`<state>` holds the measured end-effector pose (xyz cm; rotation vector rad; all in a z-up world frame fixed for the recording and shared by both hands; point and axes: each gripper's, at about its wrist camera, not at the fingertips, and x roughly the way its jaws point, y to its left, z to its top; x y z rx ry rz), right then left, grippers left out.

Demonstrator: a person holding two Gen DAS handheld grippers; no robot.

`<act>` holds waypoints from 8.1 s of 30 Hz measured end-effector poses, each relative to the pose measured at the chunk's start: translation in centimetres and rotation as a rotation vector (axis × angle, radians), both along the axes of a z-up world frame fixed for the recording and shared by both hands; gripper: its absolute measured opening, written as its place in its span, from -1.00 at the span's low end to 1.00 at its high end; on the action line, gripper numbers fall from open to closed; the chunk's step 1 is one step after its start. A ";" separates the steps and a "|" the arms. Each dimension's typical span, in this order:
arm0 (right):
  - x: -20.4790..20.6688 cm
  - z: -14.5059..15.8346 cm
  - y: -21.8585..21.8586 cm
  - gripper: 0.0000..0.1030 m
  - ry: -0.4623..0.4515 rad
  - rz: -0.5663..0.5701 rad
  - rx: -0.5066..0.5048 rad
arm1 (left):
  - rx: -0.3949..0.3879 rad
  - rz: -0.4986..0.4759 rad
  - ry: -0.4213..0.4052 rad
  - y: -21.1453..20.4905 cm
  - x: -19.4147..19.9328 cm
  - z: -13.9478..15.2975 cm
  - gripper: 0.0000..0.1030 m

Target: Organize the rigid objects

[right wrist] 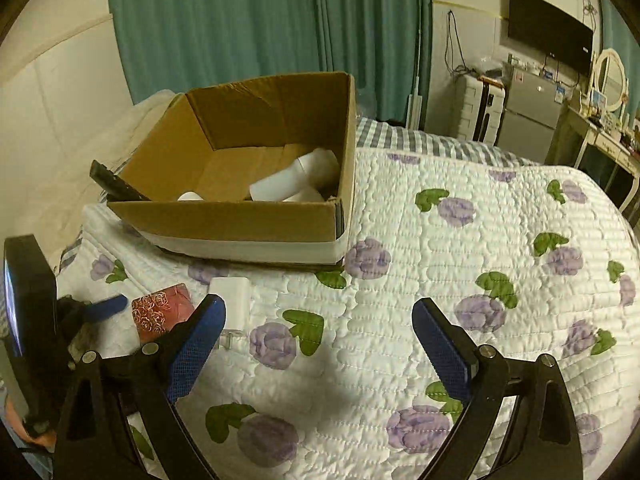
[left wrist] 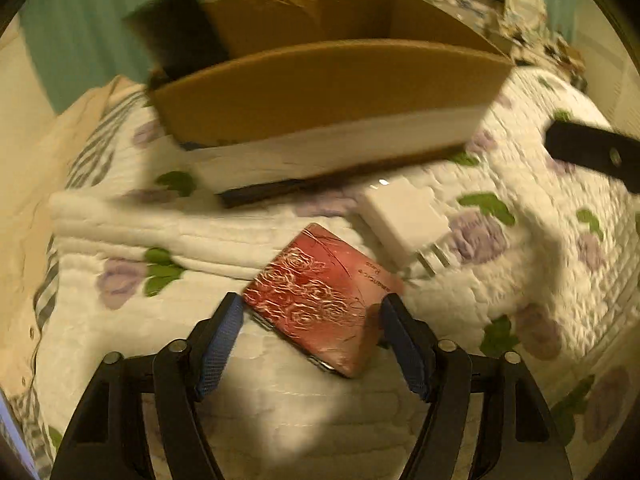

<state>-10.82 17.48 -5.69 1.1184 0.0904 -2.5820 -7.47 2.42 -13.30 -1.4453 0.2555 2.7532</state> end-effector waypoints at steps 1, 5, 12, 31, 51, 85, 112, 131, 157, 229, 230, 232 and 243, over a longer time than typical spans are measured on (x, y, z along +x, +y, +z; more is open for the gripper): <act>-0.2 -0.2 0.0 0.84 -0.007 -0.002 -0.001 | -0.019 -0.014 -0.010 0.5 -0.2 -0.3 0.61; -0.6 -0.6 0.0 0.84 -0.025 -0.010 0.003 | -0.119 -0.086 -0.057 2.5 -1.3 -1.8 0.65; -0.7 -1.0 0.4 0.84 -0.042 -0.034 0.001 | -0.017 -0.092 -0.071 1.8 -2.1 -1.6 0.59; -0.2 -1.2 0.6 0.84 -0.048 -0.042 -0.015 | -0.254 -0.122 0.097 4.0 -0.6 1.3 0.62; 0.0 -1.9 -1.8 0.84 -0.053 0.050 0.014 | 0.111 -0.087 0.033 -1.2 0.2 2.9 -0.40; -0.5 -3.5 -4.9 0.84 -0.079 0.090 0.069 | -0.083 0.052 0.236 -7.9 -0.7 3.1 -0.66; -1.3 -1.6 -7.1 -0.23 -0.060 0.149 0.060 | 0.042 -0.093 0.290 -4.8 4.0 9.2 -0.81; -6.0 13.1 -6.8 -0.23 0.220 0.144 0.012 | 0.076 -0.047 0.283 -4.1 -9.4 15.6 -0.81; -12.4 7.7 -7.2 -0.22 0.106 0.105 0.038 | 0.009 0.010 0.361 -7.0 -9.5 14.9 0.37; 4.5 7.8 -1.8 1.00 0.448 -0.132 -0.069 | 0.033 0.124 0.609 -8.5 5.7 14.4 0.58; 4.6 7.7 -1.9 1.00 0.450 -0.132 -0.067 | 0.035 0.124 0.609 -8.7 5.9 14.4 0.58; 4.5 7.6 -1.9 1.00 0.447 -0.134 -0.064 | 0.034 0.126 0.606 -8.7 5.9 14.2 0.58; 4.4 7.2 -2.3 1.00 0.433 -0.120 -0.055 | 0.044 0.115 0.582 -8.6 5.7 14.1 0.58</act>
